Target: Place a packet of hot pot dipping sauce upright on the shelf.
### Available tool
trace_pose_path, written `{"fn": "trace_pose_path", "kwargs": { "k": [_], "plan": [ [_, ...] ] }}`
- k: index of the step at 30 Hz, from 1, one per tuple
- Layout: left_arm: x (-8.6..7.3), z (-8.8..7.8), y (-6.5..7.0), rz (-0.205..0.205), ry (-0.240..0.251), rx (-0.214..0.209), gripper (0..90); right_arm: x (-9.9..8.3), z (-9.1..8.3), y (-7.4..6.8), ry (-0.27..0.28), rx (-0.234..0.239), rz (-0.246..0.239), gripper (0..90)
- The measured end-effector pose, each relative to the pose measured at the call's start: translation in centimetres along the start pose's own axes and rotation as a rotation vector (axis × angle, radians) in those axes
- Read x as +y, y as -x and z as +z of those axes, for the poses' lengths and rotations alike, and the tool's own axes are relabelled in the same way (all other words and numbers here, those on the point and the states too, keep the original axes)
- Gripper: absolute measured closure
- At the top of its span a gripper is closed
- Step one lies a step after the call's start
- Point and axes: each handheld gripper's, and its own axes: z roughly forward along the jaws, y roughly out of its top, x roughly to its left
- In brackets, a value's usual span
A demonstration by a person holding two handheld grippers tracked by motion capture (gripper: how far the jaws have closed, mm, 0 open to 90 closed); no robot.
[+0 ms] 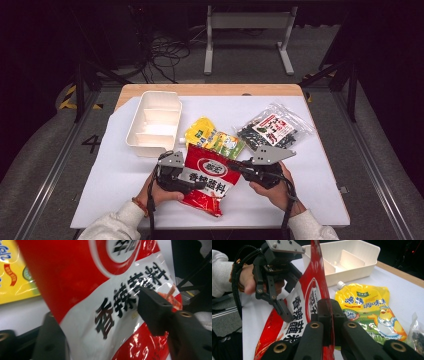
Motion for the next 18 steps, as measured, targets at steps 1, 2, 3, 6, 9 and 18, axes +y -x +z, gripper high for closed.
{"fn": "trace_pose_path", "kwargs": {
  "k": [1,2,3,6,9,18],
  "plan": [
    [0.0,0.0,0.0,0.000,0.015,0.000,62.6,0.0,0.1,0.0,0.001,0.003,0.000,90.0],
    [-0.1,-0.1,-0.1,-0.002,0.040,-0.003,71.5,-0.1,0.1,0.0,0.002,0.004,0.002,90.0],
    [-0.1,-0.2,-0.1,-0.002,0.045,-0.004,81.4,-0.2,0.1,0.1,0.005,0.006,0.007,90.0],
    [-0.2,-0.1,0.4,0.013,0.043,0.010,89.9,-0.3,0.1,0.2,0.012,0.013,0.017,90.0],
    [-0.2,-0.4,0.5,0.013,0.054,0.014,90.0,-0.3,0.2,0.1,0.022,0.013,0.025,89.7],
    [-0.2,-1.1,1.0,0.013,0.081,0.023,90.0,-0.4,-0.7,0.1,0.049,-0.020,0.072,67.4]
  ]
}}
